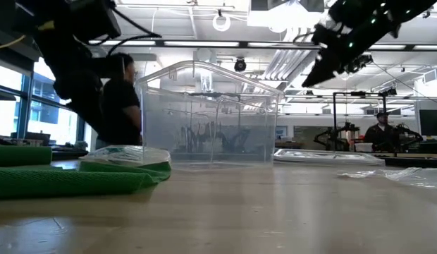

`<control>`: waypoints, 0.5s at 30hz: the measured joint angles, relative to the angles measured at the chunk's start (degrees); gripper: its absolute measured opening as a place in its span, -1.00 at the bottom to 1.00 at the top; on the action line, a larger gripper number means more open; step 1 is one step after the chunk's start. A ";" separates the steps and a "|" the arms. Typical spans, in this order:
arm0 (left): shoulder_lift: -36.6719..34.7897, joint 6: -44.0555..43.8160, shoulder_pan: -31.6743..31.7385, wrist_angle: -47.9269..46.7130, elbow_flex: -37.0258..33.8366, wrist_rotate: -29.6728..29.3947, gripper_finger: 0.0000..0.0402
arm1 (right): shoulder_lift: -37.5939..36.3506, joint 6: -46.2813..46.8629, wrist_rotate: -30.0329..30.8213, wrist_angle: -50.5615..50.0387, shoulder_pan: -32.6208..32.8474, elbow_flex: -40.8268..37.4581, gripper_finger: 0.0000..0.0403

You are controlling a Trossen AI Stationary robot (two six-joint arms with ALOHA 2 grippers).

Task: Roll bandage
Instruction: Put the transparent zip bag with the blue bandage into the transparent storage box

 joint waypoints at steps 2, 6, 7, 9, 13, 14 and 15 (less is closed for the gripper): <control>2.65 -0.19 1.57 -1.34 -0.44 -1.83 -0.06 | -2.05 0.00 -0.02 0.35 1.49 0.00 0.07; 7.99 3.08 4.65 1.93 -0.38 -1.51 -0.06 | -4.42 1.06 0.00 0.27 3.43 0.00 0.07; 9.33 4.01 5.48 3.01 -0.38 -0.60 -0.07 | -4.64 1.48 0.00 0.27 3.57 0.00 0.07; 12.17 4.57 7.15 4.52 -0.38 1.69 -0.09 | -4.85 2.49 0.00 0.25 3.86 -0.02 0.07; 16.80 4.07 10.03 6.08 0.09 6.71 -0.17 | -4.86 4.44 -0.01 -0.17 5.20 -0.04 0.07; 17.62 3.93 10.48 6.69 0.21 7.61 -0.20 | -4.86 4.80 -0.04 -0.25 5.67 -0.04 0.07; 18.14 3.57 10.87 7.05 0.27 8.37 -0.25 | -4.86 5.31 -0.04 -0.49 6.25 -0.04 0.07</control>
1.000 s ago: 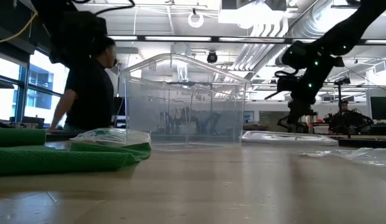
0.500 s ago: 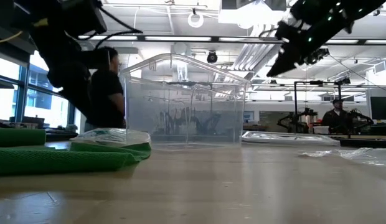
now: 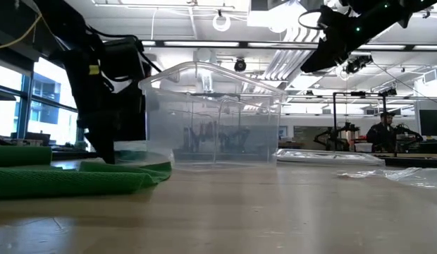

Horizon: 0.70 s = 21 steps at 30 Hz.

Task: Roll bandage
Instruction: Put the transparent zip bag with the blue bandage into the transparent storage box

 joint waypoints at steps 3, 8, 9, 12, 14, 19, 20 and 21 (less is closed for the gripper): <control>0.18 -1.87 0.90 -0.13 0.00 2.46 -0.54 | 0.02 1.75 0.02 -1.12 2.26 0.00 0.07; -4.03 -4.86 2.40 -9.10 2.00 3.40 -0.94 | -0.48 3.77 0.78 -2.85 7.14 -0.01 0.07; -5.09 -5.36 2.83 -12.98 3.14 2.68 -0.94 | -0.76 4.35 1.50 -3.00 8.21 -0.02 0.07; -8.79 -7.24 4.93 -22.34 9.19 -0.34 -0.99 | -1.94 5.52 4.62 -3.90 11.39 -0.02 0.07; -10.53 -7.86 6.65 -29.16 12.99 -2.37 -0.99 | -2.68 6.39 6.63 -4.37 13.42 -0.02 0.07; -14.09 -5.88 10.88 -34.24 24.79 -4.20 -1.00 | -4.03 6.46 9.71 -4.49 17.42 -0.02 0.07; -14.34 -5.11 11.45 -34.67 27.15 -4.07 -1.00 | -4.19 6.49 10.44 -4.52 18.02 -0.02 0.07; -14.41 -4.45 11.91 -34.27 30.05 -3.70 -1.00 | -4.29 6.50 11.22 -4.49 18.59 -0.02 0.07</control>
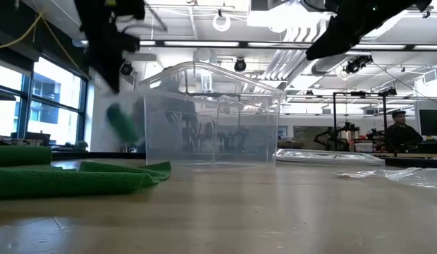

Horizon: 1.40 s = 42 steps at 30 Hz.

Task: Roll bandage
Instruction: Put the transparent zip bag with the blue bandage into the transparent storage box

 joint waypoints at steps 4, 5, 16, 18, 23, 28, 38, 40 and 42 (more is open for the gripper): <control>0.46 2.22 -0.12 1.71 11.07 4.09 -1.00 | -0.21 0.82 1.70 -0.11 1.78 0.00 0.07; 1.11 2.74 -0.53 2.97 13.45 5.63 -1.00 | -0.21 1.03 2.27 -0.13 2.10 0.00 0.07; 14.79 4.09 -5.05 25.03 21.33 30.05 -1.00 | -0.21 1.35 2.85 -0.23 3.31 -0.02 0.07; 17.94 5.02 -4.84 24.61 21.27 29.74 -1.00 | -0.19 1.33 2.85 -0.26 3.31 -0.02 0.07; 21.85 5.78 -4.09 24.49 21.27 26.62 -1.00 | -0.19 1.38 2.85 -0.83 3.31 -0.02 0.07; 23.47 1.20 -3.67 24.26 21.05 27.59 -1.00 | -0.19 1.23 2.85 -1.27 3.31 -0.02 0.07; 22.89 5.51 -6.58 15.90 26.21 35.95 -1.00 | -0.14 -0.23 2.87 -1.32 3.31 -0.02 0.07; 22.83 7.63 -7.02 16.12 26.76 41.00 -1.00 | -0.15 -0.99 2.88 -1.08 3.29 -0.02 0.07; 24.15 10.05 -6.79 15.88 26.71 44.44 -1.00 | -0.14 -1.80 2.89 -0.43 3.29 -0.02 0.07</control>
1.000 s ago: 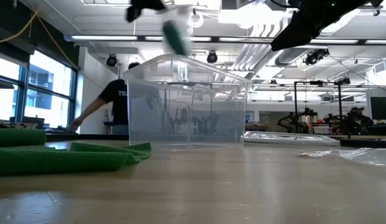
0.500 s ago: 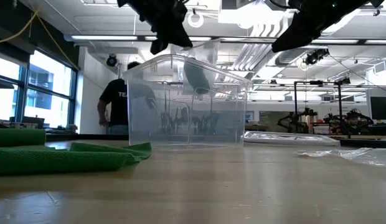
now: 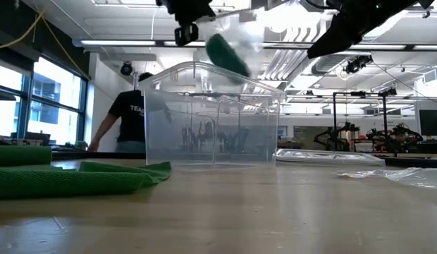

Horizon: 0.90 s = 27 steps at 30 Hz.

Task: Roll bandage
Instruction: Put the transparent zip bag with the blue bandage into the transparent storage box

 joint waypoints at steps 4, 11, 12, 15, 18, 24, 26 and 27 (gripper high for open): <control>4.61 3.93 2.28 -0.37 -0.20 -0.91 -1.00 | -0.02 -0.59 -0.02 1.22 0.00 0.00 0.07; 9.20 26.90 4.48 -12.55 -0.20 0.21 -1.00 | -0.02 1.36 -0.03 0.25 0.00 0.00 0.07; 9.51 31.54 4.12 -14.65 -0.20 -0.64 -1.00 | -0.02 1.33 -0.03 0.31 0.00 0.00 0.07; 10.30 43.09 2.19 -17.51 -0.20 -8.84 -1.00 | -0.02 0.84 -0.03 0.88 0.00 0.00 0.07; 10.37 52.27 0.48 -16.45 -0.20 -17.85 -1.00 | 0.00 0.17 -0.03 1.75 0.00 0.00 0.07; 10.34 59.59 -0.54 -4.10 -0.17 -25.72 -0.91 | 0.04 0.24 -0.03 2.69 0.00 0.00 0.07; 10.32 60.55 -0.20 -0.63 -0.13 -25.64 -0.82 | 0.04 0.50 -0.03 2.69 0.00 0.00 0.07; 10.34 60.74 0.09 0.51 -0.13 -25.60 -0.77 | 0.04 0.82 -0.03 2.69 0.00 0.00 0.07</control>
